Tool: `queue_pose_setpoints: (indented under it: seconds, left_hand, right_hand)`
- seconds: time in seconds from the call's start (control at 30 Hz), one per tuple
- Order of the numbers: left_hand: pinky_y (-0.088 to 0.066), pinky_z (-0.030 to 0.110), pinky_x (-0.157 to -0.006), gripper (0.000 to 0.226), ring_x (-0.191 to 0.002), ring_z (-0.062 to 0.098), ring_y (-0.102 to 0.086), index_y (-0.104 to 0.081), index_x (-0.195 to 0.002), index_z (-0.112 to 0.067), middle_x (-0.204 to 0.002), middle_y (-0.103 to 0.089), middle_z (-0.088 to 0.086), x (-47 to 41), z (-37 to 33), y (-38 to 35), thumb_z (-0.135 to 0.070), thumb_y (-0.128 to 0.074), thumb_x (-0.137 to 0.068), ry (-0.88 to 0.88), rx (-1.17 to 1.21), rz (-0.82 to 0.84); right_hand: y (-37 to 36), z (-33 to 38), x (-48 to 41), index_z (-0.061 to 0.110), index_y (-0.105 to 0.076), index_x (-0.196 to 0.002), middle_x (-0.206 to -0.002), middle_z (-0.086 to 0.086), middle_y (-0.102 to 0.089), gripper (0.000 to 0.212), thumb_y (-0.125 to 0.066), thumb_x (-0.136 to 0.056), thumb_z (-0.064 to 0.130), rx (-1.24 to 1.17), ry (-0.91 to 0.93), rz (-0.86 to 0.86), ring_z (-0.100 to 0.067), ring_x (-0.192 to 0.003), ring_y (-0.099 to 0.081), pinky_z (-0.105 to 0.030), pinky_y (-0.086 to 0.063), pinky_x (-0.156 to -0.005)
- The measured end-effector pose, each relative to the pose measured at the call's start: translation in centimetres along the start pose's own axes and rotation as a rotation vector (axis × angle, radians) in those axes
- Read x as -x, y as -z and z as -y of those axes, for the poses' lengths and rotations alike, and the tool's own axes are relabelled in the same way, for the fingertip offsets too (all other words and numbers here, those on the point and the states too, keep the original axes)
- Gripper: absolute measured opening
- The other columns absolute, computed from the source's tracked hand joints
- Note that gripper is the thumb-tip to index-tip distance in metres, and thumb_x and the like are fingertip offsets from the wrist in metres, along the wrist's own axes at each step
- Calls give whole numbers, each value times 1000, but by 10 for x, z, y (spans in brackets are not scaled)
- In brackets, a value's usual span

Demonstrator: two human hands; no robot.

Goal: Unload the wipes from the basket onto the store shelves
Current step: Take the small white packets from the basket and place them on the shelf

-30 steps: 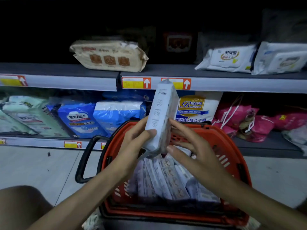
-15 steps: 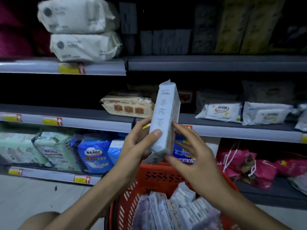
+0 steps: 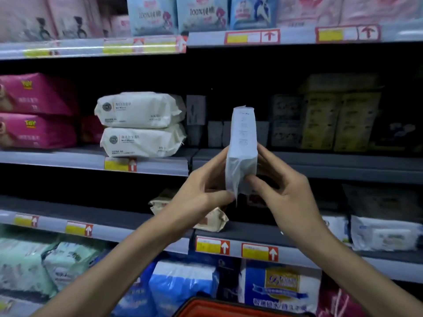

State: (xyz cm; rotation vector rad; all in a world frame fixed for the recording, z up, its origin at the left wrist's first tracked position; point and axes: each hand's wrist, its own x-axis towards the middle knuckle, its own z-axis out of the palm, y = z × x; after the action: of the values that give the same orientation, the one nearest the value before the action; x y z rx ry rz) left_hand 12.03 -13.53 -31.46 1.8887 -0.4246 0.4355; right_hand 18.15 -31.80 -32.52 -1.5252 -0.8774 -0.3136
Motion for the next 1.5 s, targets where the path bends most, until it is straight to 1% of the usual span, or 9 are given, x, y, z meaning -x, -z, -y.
queue_pose_setpoints:
  seconds: [0.17, 0.33, 0.5, 0.63, 0.83, 1.0, 1.13, 1.3, 1.5]
  left_hand:
    - [-50, 19, -105, 68, -128, -6, -59, -47, -152, -33, -135, -66, -25, -56, 4, 29, 5, -64, -97, -113, -249, -98]
    - [-58, 32, -93, 51, -111, 1, -69, -63, -137, -29, -115, -75, -19, -112, 25, 51, 3, -64, -96, -165, -330, -211]
    - [-63, 44, -73, 19, -83, 14, -75, -76, -102, -19, -88, -78, -5, -175, 40, 76, -6, -67, -92, -113, -497, -491]
    - [-52, 41, -58, 21, -72, 37, -64, -50, -68, -7, -73, -62, 13, -200, 48, 75, 2, -57, -86, 156, -779, -663]
    - [-51, 38, -58, 10, -78, 35, -66, -60, -85, -3, -81, -67, 13, -190, 59, 69, 6, -56, -84, 279, -488, -638]
    - [-59, 37, -77, 51, -95, 24, -68, -59, -135, -10, -102, -70, 5, -166, 47, 58, 3, -63, -86, 345, -338, -523]
    - [-56, 32, -70, 74, -81, 14, -64, -38, -158, -11, -86, -53, -12, -141, 30, 50, -3, -69, -91, 341, -305, -470]
    - [-59, 43, -91, 68, -103, 17, -65, -41, -155, -17, -114, -63, -8, -104, 19, 37, -27, -70, -94, 222, -458, -405]
    - [-48, 43, -108, 79, -144, 24, -44, -30, -163, -26, -160, -43, 1, -70, 25, 31, -54, -59, -96, 123, -914, -287]
  right_hand:
    - [-13, -12, -58, 30, -42, -156, -149, 19, -54, 69, -70, -96, 11, 35, 42, 0, -1, -138, -50, -26, -49, -109]
    - [-30, -34, -123, 30, -42, -156, -139, 26, -57, 68, -69, -97, 10, 131, 61, -35, 15, -126, -51, -7, -45, -100]
    - [-51, -53, -195, 21, -66, -132, -116, 8, -72, 34, -65, -99, 14, 200, 59, -161, -4, -108, -67, -19, -57, -87]
    - [-70, -68, -229, 7, -72, -96, -86, -3, -68, 8, -67, -94, 13, 521, -130, -260, -26, -80, -69, -39, -60, -63]
    - [-80, -71, -229, 11, -66, -93, -85, -4, -65, 2, -65, -94, 9, 634, -197, -234, -24, -77, -64, -37, -61, -66]
    - [-72, -59, -218, 6, -61, -90, -86, -7, -65, 11, -71, -91, 11, 580, -299, -200, -24, -75, -65, -45, -64, -69]
    - [-61, -47, -195, 15, -58, -137, -107, -3, -66, 48, -73, -92, 14, 510, -261, -135, -25, -84, -70, -43, -63, -74]
    - [-31, -30, -158, 26, -44, -154, -142, -5, -60, 70, -75, -91, 31, 543, -209, -39, -22, -118, -62, -36, -56, -96]
    - [4, -17, -109, 32, -14, -163, -171, -4, -11, 96, -64, -89, 66, 874, -210, 133, -28, -158, -10, -48, -25, -124]
